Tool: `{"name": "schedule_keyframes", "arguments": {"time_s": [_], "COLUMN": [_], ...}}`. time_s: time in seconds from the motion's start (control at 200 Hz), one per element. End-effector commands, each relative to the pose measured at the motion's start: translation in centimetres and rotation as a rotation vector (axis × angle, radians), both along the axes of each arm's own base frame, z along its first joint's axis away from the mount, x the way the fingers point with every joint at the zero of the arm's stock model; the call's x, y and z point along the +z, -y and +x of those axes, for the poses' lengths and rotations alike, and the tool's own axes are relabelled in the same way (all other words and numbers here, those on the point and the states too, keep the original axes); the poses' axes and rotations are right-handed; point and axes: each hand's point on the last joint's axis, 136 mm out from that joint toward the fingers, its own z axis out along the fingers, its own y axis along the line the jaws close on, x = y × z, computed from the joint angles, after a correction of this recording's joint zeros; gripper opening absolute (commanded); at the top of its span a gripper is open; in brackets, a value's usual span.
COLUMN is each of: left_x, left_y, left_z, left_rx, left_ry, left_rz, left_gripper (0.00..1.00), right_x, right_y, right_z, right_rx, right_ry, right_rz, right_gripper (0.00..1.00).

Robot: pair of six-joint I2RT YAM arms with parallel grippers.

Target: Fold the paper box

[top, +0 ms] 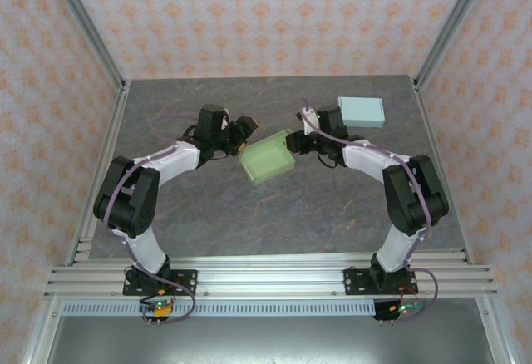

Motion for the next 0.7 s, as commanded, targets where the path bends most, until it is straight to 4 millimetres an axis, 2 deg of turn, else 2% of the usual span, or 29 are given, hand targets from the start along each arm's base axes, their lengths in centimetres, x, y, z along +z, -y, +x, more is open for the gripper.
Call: {"name": "schedule_keyframes", "arguments": {"time_s": [0.0, 0.11, 0.23, 0.285, 0.405, 0.47, 0.546, 0.631, 0.691], "left_x": [1.2, 1.4, 1.9, 1.9, 0.4, -0.5, -0.9, -0.4, 0.0], "left_y": [-2.0, -4.5, -6.7, -7.1, -7.7, -7.3, -6.0, -4.0, -3.3], "left_z": [-0.3, -1.5, -3.7, -4.9, -7.4, -8.8, -10.1, -11.1, -11.4], "left_rx": [-0.007, -0.002, -0.027, -0.050, -0.093, -0.117, -0.155, -0.217, -0.237], "left_ry": [0.030, 0.038, 0.052, 0.059, 0.041, 0.039, 0.075, 0.139, 0.168], "left_rz": [0.077, 0.185, 0.338, 0.373, 0.408, 0.393, 0.371, 0.386, 0.426], "left_gripper": [0.75, 0.77, 0.78, 0.78, 0.76, 0.75, 0.74, 0.74, 0.74], "right_x": [0.3, 0.6, 0.7, 0.6, 0.9, 0.8, 0.7, 0.6, 0.5], "right_y": [0.1, -0.4, -0.5, -0.7, -1.2, -1.4, -1.5, -1.8, -1.9], "right_z": [1.0, 1.1, 1.1, 1.2, 1.5, 1.6, 1.6, 1.4, 1.4], "right_rx": [-0.002, 0.047, 0.101, 0.112, 0.118, 0.108, 0.104, 0.110, 0.110], "right_ry": [0.050, 0.106, 0.162, 0.161, 0.150, 0.149, 0.145, 0.145, 0.145], "right_rz": [-0.036, -0.033, -0.076, -0.080, -0.049, -0.040, -0.036, -0.041, -0.046], "right_gripper": [0.32, 0.38, 0.40, 0.39, 0.34, 0.31, 0.28, 0.26, 0.25]}}
